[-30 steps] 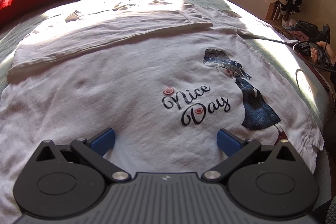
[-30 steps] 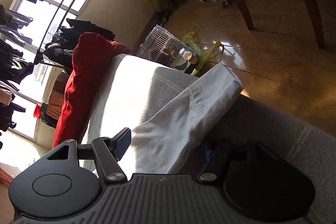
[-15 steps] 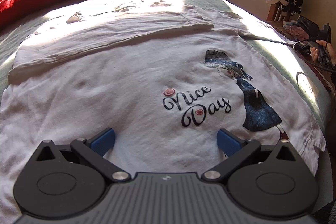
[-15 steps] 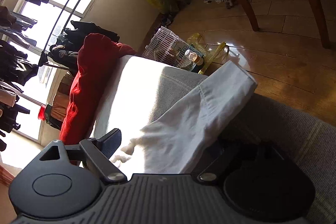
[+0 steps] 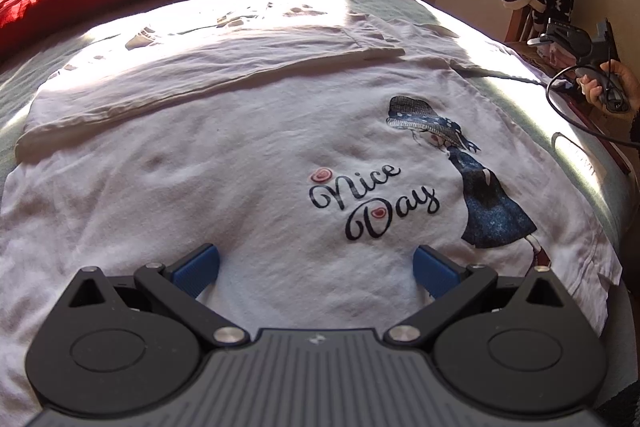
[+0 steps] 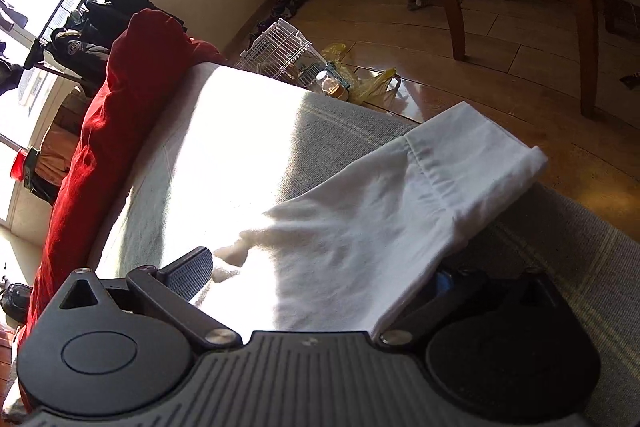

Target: Fold clothes

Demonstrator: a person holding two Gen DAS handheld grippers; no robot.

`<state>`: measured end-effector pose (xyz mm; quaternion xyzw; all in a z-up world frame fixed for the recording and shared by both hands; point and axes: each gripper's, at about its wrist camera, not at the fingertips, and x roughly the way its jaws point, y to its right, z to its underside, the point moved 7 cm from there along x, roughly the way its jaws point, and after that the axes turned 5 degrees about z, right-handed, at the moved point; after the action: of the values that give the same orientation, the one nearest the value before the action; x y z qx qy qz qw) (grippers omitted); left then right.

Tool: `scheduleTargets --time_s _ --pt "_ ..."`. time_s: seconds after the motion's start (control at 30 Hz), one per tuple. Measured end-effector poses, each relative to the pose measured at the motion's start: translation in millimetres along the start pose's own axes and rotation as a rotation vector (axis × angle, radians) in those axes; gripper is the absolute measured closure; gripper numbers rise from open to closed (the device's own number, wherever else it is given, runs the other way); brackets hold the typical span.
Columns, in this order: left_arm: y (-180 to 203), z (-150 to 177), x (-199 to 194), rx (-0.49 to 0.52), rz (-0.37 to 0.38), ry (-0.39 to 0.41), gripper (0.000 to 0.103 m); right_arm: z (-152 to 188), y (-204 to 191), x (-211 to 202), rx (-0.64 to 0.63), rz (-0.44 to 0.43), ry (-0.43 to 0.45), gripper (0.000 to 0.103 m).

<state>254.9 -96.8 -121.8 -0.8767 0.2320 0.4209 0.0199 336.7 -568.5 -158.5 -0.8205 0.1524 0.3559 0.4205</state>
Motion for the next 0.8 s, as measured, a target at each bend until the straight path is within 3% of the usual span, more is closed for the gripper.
scheduleTargets --time_s 0.17,0.27,0.47,0.57,0.8 --pt "-0.1 0.6 -0.5 0.000 0.001 0.007 0.001 2.2 18.6 -5.8 0.138 -0.131 0.020 0.000" --pt "-0.2 0.9 -0.6 -0.002 0.000 0.011 0.001 3.4 22.7 -8.9 0.132 -0.186 0.009 0.000" --pt "-0.5 1.5 -0.9 -0.005 -0.003 0.018 0.001 -0.5 30.8 -9.9 0.222 -0.194 0.014 0.000" --pt "-0.8 1.7 -0.5 -0.009 -0.001 0.024 0.001 1.4 25.4 -8.3 0.193 -0.178 0.020 0.000" --pt "-1.9 1.9 -1.3 -0.017 0.004 0.035 0.001 0.9 36.8 -12.7 0.252 -0.253 0.071 0.000"
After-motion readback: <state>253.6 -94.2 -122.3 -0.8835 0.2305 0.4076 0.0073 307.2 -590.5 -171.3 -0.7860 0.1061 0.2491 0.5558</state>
